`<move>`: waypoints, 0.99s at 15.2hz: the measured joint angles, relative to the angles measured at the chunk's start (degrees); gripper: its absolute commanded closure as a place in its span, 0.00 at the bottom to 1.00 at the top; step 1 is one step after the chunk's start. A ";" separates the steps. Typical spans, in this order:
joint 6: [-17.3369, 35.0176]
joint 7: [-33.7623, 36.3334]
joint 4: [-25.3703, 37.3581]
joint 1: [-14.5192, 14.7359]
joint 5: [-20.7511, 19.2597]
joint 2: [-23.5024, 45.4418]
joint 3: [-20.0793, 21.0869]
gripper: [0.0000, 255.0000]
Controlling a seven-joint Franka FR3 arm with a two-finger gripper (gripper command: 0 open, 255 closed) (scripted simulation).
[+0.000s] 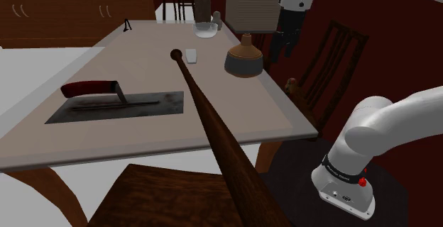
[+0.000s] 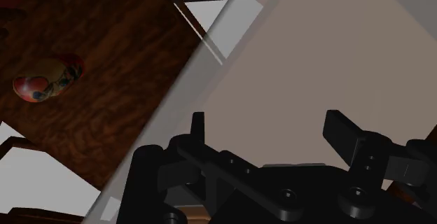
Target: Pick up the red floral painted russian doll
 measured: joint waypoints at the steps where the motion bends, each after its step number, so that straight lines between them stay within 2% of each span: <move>1: 0.00 0.00 0.00 0.00 0.00 0.00 0.00 0.00; 9: 6.83 -7.36 -5.69 -3.28 -4.44 1.27 -7.41 0.00; 15: 13.76 -13.69 -8.23 -6.10 -7.85 5.66 -14.04 0.00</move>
